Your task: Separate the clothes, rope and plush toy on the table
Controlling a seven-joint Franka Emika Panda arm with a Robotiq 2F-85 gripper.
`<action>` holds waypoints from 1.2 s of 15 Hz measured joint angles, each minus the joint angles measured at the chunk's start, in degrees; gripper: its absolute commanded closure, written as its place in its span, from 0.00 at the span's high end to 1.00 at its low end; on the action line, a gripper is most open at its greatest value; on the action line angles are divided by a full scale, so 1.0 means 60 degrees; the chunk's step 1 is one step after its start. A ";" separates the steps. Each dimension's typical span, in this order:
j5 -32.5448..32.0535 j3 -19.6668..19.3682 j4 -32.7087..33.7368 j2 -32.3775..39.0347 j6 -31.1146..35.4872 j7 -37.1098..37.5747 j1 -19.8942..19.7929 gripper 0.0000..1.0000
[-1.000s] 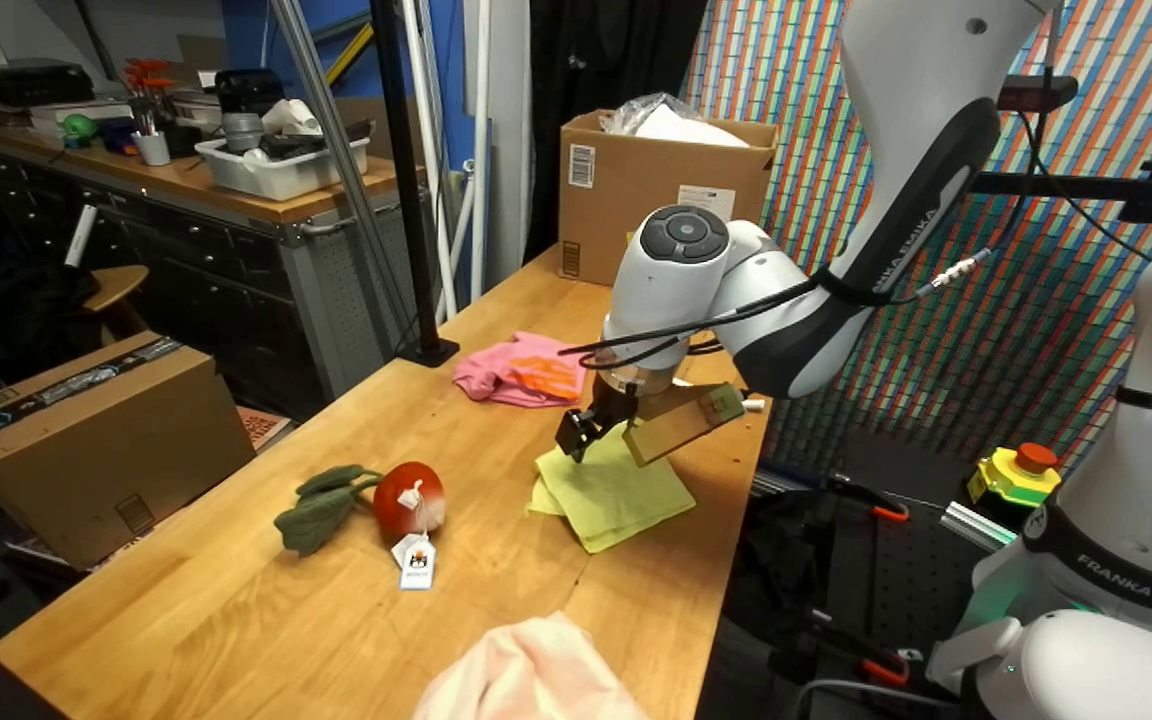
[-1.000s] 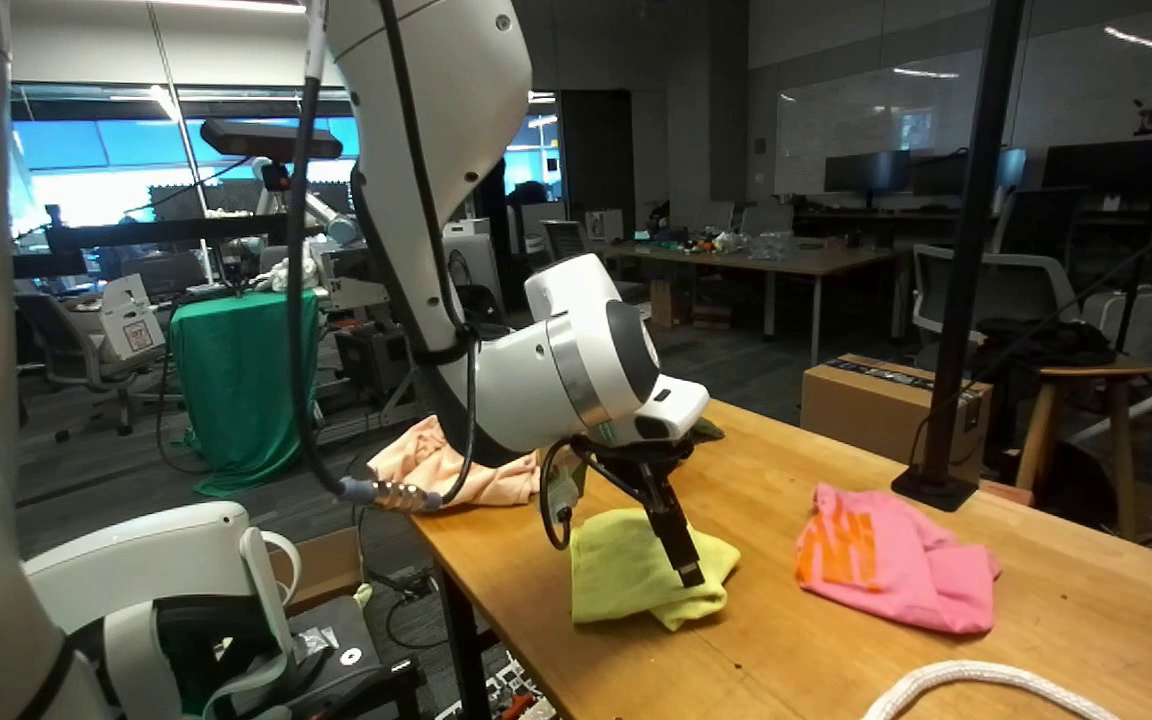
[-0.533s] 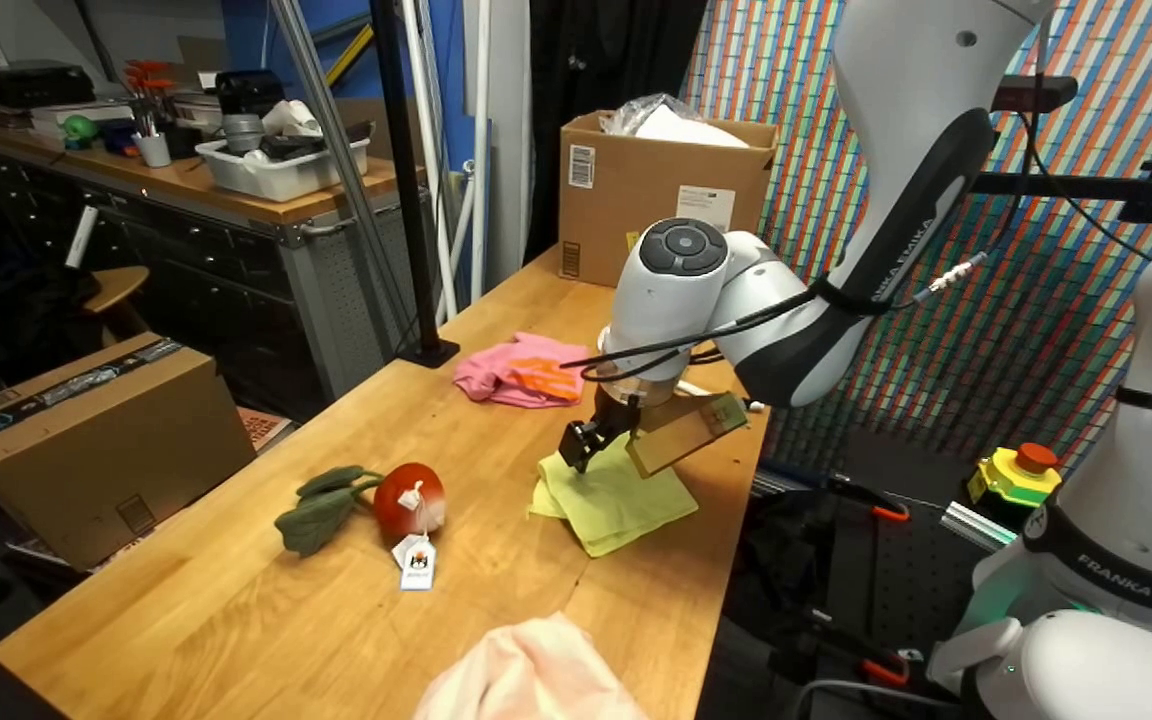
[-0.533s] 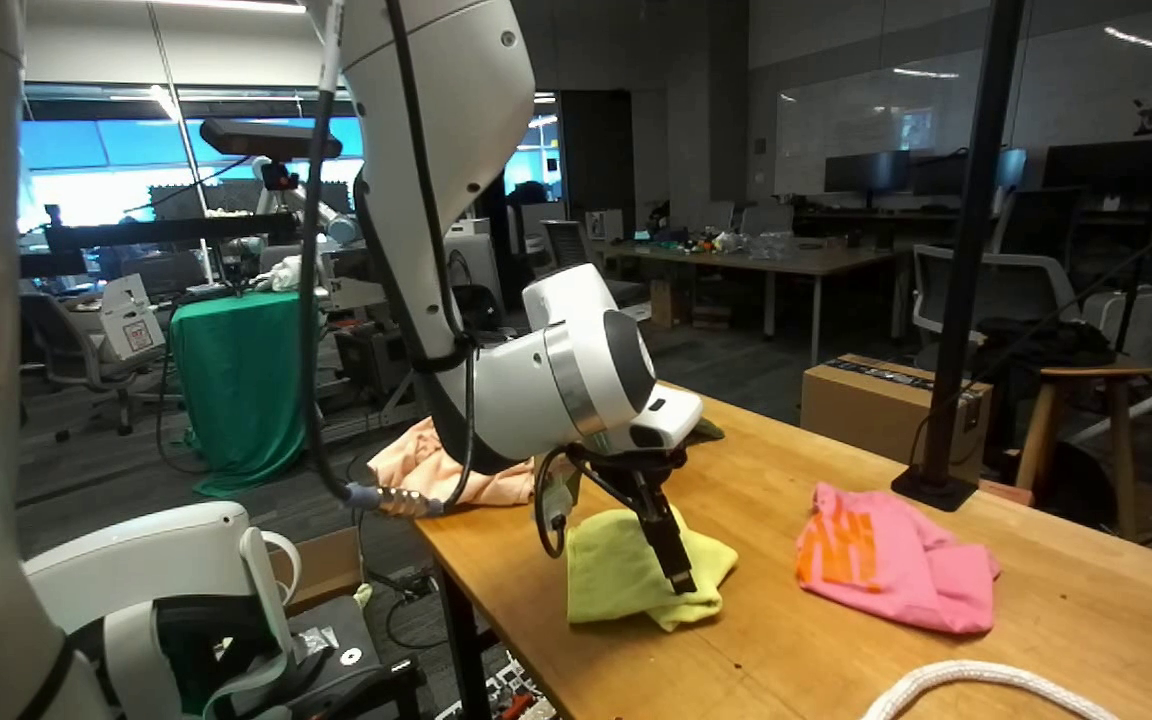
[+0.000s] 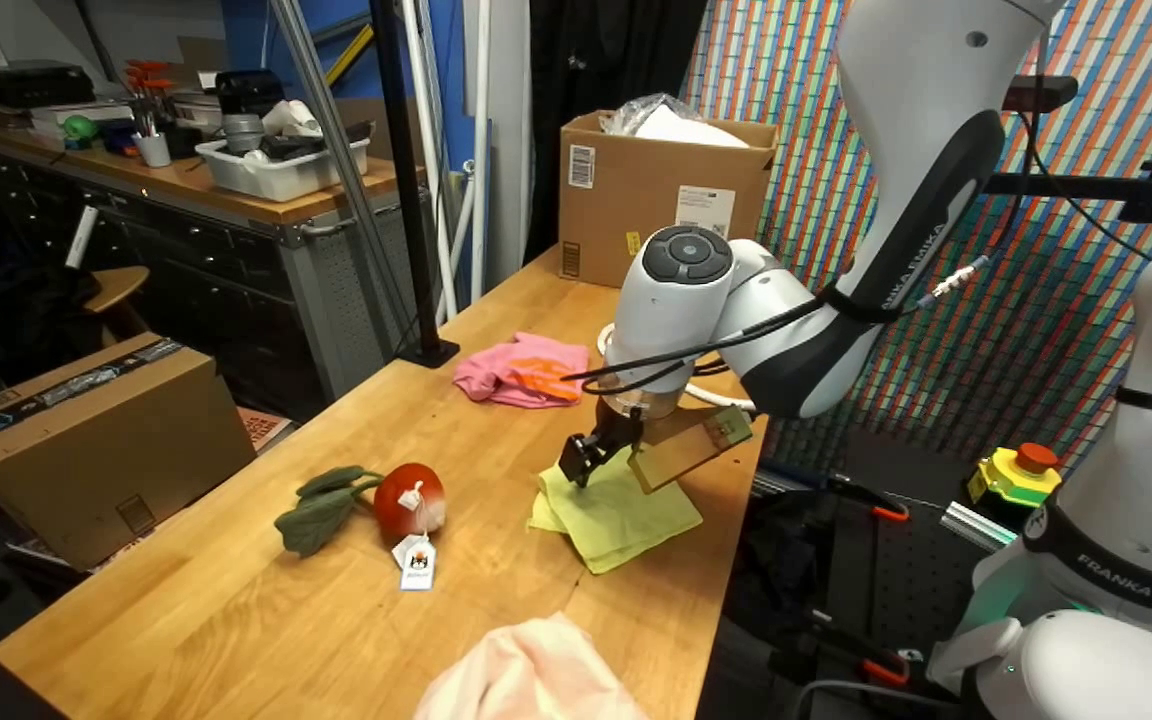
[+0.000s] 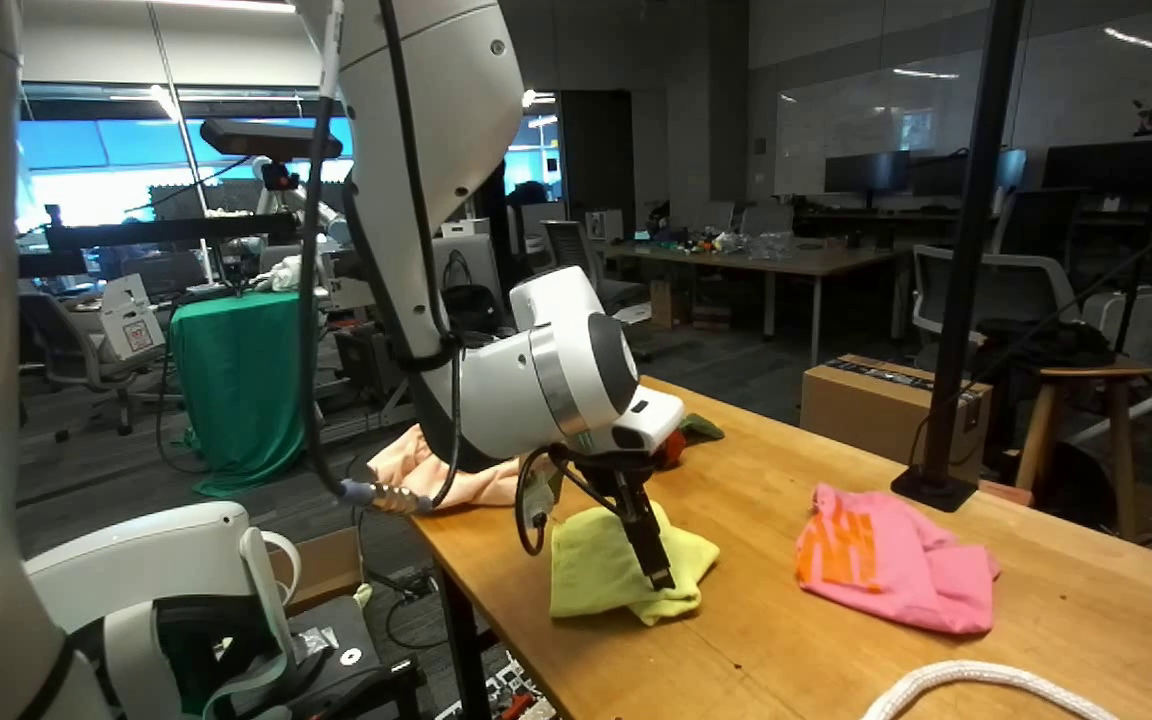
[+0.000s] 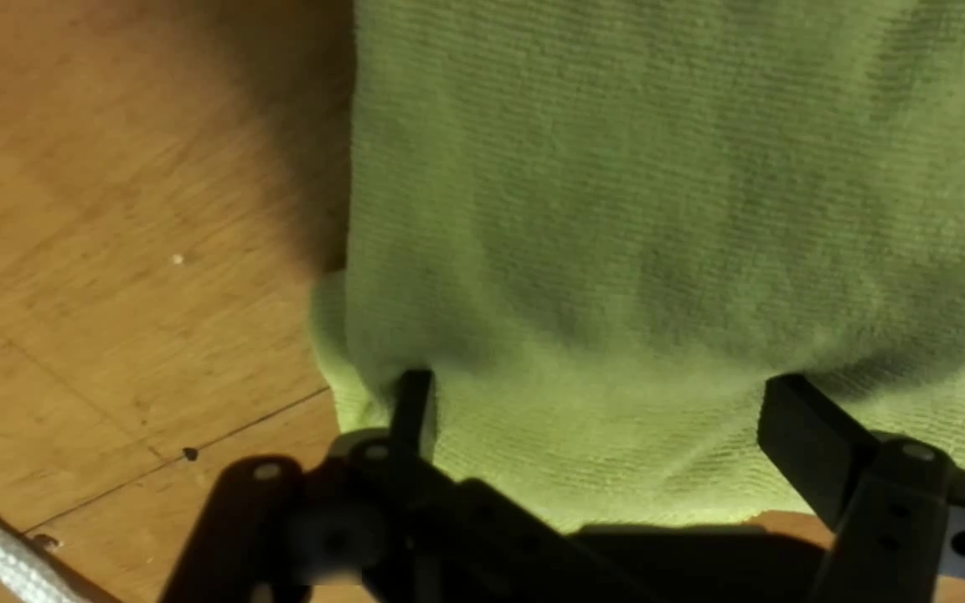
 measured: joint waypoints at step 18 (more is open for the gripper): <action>0.2907 0.0846 -0.1158 -0.3962 -0.2951 -0.2014 0.0097 1.00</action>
